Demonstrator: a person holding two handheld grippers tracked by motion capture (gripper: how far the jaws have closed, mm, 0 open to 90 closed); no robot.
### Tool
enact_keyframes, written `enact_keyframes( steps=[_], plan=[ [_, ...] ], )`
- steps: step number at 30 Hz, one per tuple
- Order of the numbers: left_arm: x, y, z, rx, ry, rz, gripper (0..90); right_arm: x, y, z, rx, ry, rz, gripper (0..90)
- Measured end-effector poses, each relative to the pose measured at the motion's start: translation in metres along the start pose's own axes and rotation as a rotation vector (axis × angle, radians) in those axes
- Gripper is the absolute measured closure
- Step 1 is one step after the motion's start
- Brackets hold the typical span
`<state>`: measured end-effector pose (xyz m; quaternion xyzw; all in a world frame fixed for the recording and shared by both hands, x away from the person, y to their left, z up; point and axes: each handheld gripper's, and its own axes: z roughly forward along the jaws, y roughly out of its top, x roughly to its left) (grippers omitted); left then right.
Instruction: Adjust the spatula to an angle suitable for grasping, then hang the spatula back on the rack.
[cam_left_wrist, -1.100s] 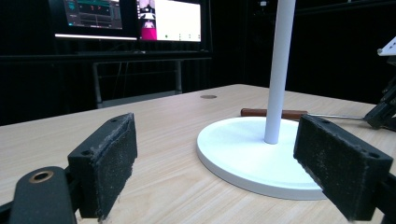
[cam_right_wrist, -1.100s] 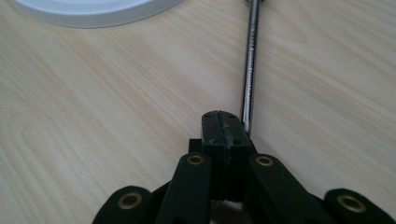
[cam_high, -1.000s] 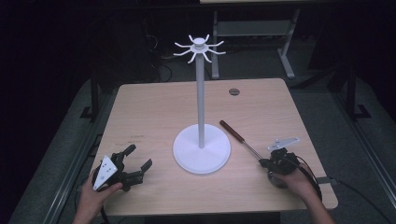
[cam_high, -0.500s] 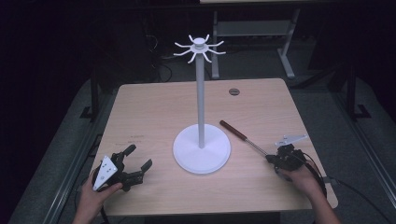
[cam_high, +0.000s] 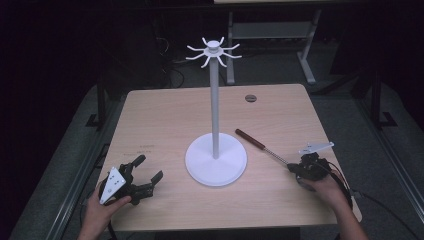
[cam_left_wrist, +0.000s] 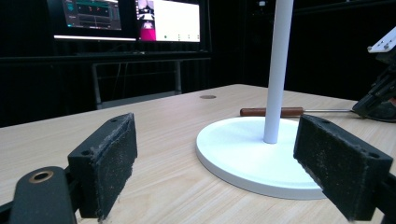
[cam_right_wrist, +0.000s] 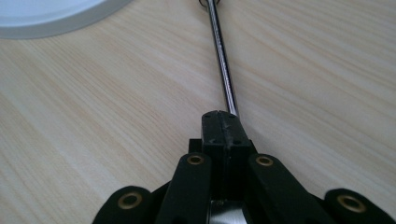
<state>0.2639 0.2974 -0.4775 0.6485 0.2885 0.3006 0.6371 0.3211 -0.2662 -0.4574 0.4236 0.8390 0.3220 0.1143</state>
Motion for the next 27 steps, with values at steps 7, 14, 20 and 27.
enact_keyframes(
  steps=[7, 14, 20, 27],
  plan=[
    [0.001, 0.000, 0.000, 0.000, 0.000, -0.007, 12.8, -0.002, 0.010, -0.008, -0.023, 0.026, -0.003, 85.9],
    [0.001, 0.000, 0.001, 0.002, -0.002, -0.007, 12.7, -0.002, 0.030, -0.009, -0.007, 0.049, -0.020, 75.7],
    [0.001, 0.000, 0.001, 0.005, 0.001, -0.006, 12.8, -0.006, 0.047, -0.001, 0.028, 0.064, -0.028, 68.9],
    [0.001, 0.000, 0.001, 0.002, 0.001, -0.013, 12.8, -0.005, 0.069, 0.009, 0.080, 0.077, -0.071, 65.4]
  ],
)
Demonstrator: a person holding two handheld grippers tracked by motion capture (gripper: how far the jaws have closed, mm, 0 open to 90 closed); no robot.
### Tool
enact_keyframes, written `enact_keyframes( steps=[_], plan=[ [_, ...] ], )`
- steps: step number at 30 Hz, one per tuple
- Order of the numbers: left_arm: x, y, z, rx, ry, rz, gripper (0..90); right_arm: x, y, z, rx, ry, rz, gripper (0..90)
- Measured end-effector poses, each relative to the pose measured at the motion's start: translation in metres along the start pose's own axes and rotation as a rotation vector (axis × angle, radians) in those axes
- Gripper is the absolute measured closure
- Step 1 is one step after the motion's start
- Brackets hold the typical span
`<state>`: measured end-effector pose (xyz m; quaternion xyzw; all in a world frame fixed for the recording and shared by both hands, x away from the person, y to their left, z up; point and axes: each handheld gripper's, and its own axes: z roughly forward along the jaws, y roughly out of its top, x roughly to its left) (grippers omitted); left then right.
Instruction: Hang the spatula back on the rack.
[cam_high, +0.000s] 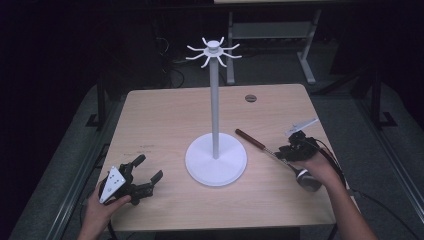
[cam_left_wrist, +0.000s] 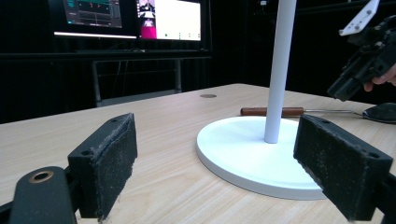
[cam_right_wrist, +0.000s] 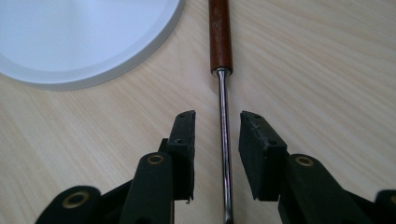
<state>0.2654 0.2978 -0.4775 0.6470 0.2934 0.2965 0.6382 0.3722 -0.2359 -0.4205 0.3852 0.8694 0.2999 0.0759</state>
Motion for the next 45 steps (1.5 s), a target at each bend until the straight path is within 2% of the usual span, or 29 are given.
enact_keyframes(
  steps=[13, 23, 33, 36, 40, 45],
  plan=[
    [0.000, 0.000, 0.000, 0.000, -0.001, 0.001, 12.8, -0.005, 0.036, 0.020, 0.093, 0.011, -0.054, 61.3],
    [0.000, 0.000, 0.000, 0.000, -0.003, 0.002, 12.8, -0.006, 0.059, 0.046, 0.180, 0.025, -0.094, 61.0],
    [0.000, 0.000, 0.000, -0.001, -0.005, 0.005, 12.8, -0.007, 0.074, 0.067, 0.238, 0.022, -0.082, 61.0],
    [0.000, 0.000, 0.000, -0.002, -0.005, 0.008, 12.8, -0.007, 0.075, 0.072, 0.247, 0.035, -0.079, 62.5],
    [0.000, 0.000, 0.000, -0.001, -0.006, 0.008, 12.8, -0.007, 0.074, 0.079, 0.282, 0.029, -0.079, 62.5],
    [0.000, 0.000, 0.000, -0.001, -0.005, 0.008, 12.8, -0.005, 0.075, 0.081, 0.286, 0.018, -0.082, 69.1]
  ],
)
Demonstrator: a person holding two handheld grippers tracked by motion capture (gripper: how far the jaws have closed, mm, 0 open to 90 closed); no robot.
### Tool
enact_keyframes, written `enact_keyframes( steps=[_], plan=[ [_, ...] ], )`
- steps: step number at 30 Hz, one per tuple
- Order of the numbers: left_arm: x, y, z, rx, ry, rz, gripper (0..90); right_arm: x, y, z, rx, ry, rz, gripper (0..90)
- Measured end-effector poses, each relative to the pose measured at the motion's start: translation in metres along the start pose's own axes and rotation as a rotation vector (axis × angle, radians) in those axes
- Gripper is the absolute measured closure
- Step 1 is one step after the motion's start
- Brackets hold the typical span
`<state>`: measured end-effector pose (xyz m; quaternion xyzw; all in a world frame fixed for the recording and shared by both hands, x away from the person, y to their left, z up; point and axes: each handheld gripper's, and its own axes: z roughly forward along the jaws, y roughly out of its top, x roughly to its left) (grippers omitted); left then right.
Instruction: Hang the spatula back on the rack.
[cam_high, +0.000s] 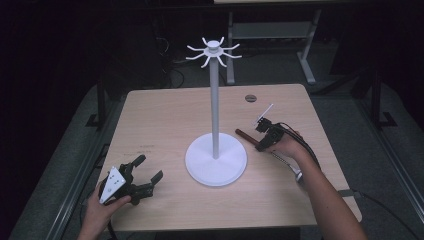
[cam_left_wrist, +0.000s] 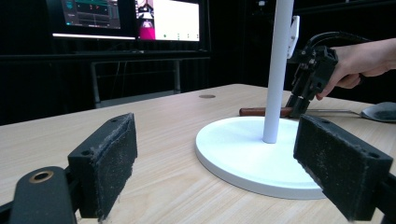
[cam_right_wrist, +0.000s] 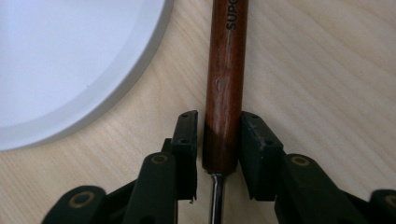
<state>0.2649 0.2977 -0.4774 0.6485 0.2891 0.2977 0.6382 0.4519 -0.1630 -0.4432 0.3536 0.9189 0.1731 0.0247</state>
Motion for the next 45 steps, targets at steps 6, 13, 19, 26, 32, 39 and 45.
enact_keyframes(
  steps=[6, 13, 19, 26, 32, 39, 45],
  plan=[
    [0.000, 0.000, 0.000, 0.002, 0.000, 0.002, 12.8, -0.001, 0.000, 0.000, 0.001, -0.003, 0.013, 72.0],
    [0.000, 0.000, 0.000, 0.001, 0.000, -0.001, 12.8, 0.000, 0.000, -0.005, -0.016, 0.003, 0.013, 72.7],
    [0.000, 0.000, 0.000, 0.003, 0.000, 0.003, 12.8, 0.000, -0.003, -0.018, -0.072, 0.001, 0.021, 72.9],
    [0.000, 0.000, 0.000, 0.002, 0.001, -0.002, 12.8, -0.002, -0.008, -0.041, -0.170, 0.008, 0.031, 73.0],
    [0.000, 0.000, 0.000, 0.001, 0.002, -0.004, 12.8, -0.001, -0.015, -0.059, -0.242, 0.005, 0.040, 73.0],
    [0.000, 0.000, 0.000, 0.002, 0.002, -0.003, 12.8, 0.002, -0.021, -0.076, -0.306, -0.001, 0.045, 73.0],
    [0.000, 0.000, 0.000, 0.002, 0.002, -0.003, 12.8, 0.006, -0.026, -0.092, -0.389, 0.009, 0.053, 73.0]
  ],
)
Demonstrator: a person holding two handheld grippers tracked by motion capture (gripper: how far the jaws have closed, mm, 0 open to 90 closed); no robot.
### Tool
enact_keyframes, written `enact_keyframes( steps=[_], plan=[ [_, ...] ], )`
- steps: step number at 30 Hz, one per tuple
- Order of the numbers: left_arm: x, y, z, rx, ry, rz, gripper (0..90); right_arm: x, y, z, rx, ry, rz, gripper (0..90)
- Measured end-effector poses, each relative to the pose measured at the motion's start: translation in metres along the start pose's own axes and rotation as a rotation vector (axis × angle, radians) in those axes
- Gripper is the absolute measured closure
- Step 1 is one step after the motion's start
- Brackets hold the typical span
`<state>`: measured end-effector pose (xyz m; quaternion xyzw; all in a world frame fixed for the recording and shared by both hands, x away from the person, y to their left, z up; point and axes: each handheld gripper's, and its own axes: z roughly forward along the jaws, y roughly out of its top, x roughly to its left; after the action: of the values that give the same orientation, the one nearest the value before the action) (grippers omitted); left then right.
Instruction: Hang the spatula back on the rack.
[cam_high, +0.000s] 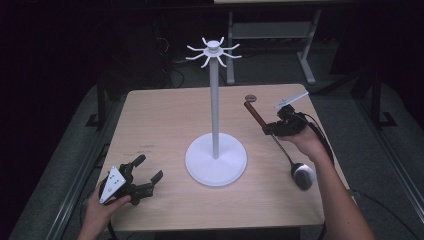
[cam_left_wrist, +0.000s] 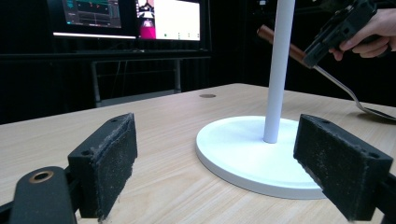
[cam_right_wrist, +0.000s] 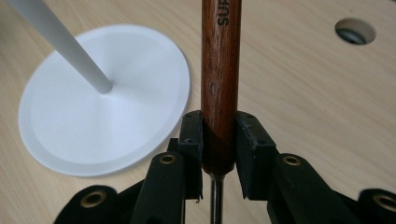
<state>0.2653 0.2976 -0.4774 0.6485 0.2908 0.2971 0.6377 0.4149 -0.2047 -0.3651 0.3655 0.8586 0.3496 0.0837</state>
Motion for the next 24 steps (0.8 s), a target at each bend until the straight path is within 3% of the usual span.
enact_keyframes(
  steps=[18, 24],
  plan=[
    [0.000, 0.000, 0.000, 0.000, 0.002, -0.003, 12.8, 0.010, -0.010, -0.045, -0.258, 0.011, -0.015, 73.1],
    [0.000, 0.000, 0.000, 0.001, 0.002, -0.001, 12.8, 0.012, -0.016, -0.056, -0.304, 0.010, -0.011, 73.1]
  ],
)
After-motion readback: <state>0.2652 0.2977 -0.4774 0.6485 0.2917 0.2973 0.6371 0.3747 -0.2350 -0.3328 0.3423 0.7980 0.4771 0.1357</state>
